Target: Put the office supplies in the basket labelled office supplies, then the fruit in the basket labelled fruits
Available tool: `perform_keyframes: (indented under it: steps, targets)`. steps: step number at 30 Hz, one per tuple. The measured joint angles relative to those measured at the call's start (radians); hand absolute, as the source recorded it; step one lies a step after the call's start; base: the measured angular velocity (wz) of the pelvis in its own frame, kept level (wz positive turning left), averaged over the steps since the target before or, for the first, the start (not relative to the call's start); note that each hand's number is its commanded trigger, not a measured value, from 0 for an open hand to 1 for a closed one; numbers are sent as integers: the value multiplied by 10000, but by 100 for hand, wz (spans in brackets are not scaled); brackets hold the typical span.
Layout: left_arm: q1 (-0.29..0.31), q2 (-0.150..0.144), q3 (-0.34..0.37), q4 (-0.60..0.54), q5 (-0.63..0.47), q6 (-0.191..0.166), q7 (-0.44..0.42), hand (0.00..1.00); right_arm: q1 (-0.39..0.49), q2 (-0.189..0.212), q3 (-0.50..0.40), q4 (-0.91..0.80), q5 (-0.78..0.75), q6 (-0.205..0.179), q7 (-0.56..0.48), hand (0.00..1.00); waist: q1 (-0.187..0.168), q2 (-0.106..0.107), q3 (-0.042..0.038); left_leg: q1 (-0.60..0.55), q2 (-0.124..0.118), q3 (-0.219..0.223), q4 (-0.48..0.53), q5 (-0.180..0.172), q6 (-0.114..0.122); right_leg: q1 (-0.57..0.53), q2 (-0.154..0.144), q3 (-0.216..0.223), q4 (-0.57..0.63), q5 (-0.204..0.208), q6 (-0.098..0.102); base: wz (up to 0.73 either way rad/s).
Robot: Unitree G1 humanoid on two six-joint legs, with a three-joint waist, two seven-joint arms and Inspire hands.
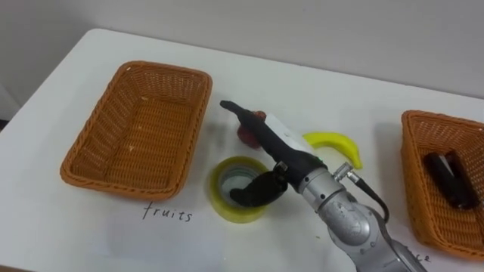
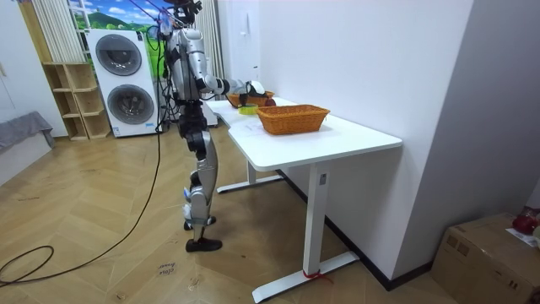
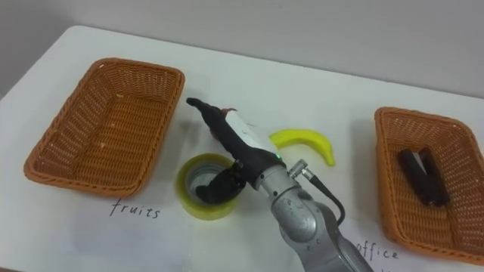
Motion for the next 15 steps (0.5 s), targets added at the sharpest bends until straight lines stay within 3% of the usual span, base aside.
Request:
perform_keyframes:
  steps: [15]
  targets:
    - [128, -1, -2, -181, -4, 15, 4, 0, 22, 0, 1, 20, -575, 3, 35, 0, -20, -29, -19, 6, -3, -7, -19, 0, 1, -4, 7, 52, 8, 1, 2, 0]
